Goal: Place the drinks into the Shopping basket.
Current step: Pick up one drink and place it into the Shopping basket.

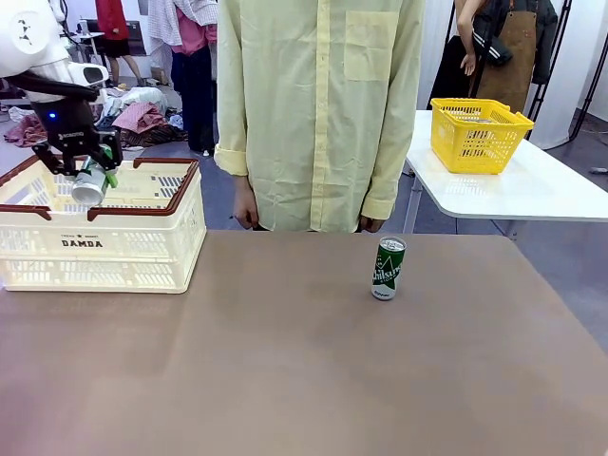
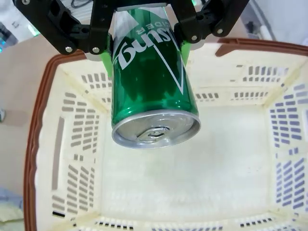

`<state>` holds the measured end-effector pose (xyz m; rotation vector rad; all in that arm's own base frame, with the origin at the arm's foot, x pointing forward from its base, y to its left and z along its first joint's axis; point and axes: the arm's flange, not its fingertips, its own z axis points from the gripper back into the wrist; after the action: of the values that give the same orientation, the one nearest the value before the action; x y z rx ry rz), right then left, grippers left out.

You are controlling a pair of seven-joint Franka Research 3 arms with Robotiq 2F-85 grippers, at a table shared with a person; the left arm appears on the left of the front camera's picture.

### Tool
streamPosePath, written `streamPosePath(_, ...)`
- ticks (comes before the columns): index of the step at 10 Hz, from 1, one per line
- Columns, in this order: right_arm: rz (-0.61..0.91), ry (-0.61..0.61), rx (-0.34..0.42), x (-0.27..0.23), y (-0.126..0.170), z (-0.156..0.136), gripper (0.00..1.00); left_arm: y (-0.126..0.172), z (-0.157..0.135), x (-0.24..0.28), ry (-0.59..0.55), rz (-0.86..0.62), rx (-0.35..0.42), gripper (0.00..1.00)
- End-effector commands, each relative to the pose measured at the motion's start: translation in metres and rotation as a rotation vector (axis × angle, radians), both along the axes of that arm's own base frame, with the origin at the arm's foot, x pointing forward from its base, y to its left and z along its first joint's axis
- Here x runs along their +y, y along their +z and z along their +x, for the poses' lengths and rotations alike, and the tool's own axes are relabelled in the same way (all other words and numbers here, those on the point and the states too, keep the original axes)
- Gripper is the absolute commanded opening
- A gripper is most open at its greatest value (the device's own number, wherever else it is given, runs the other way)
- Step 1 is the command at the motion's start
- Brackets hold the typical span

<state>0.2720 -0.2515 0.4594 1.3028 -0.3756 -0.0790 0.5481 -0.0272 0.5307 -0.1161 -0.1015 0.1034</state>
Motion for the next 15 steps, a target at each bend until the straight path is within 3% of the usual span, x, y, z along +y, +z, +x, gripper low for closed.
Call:
streamPosePath(1, -0.009, 0.012, -0.014, 0.000, 0.001, -0.002, 1.00, 0.001, -0.004, 0.001, -0.013, 0.004, 0.026, 0.00)
streamPosePath(6, -0.009, 0.012, -0.014, 0.000, 0.001, -0.002, 1.00, -0.006, -0.002, -0.001, -0.005, 0.001, 0.031, 0.00)
streamPosePath(9, -0.009, 0.012, -0.014, 0.000, 0.001, -0.002, 1.00, -0.005, 0.023, 0.005, -0.058, 0.037, -0.020, 0.00)
streamPosePath(12, -0.009, 0.012, -0.014, 0.000, 0.001, -0.002, 1.00, -0.005, 0.041, 0.013, -0.125, -0.013, 0.052, 0.00)
streamPosePath(15, -0.009, 0.012, -0.014, 0.000, 0.001, -0.002, 1.00, -0.033, 0.063, 0.016, -0.095, 0.021, 0.075, 0.00)
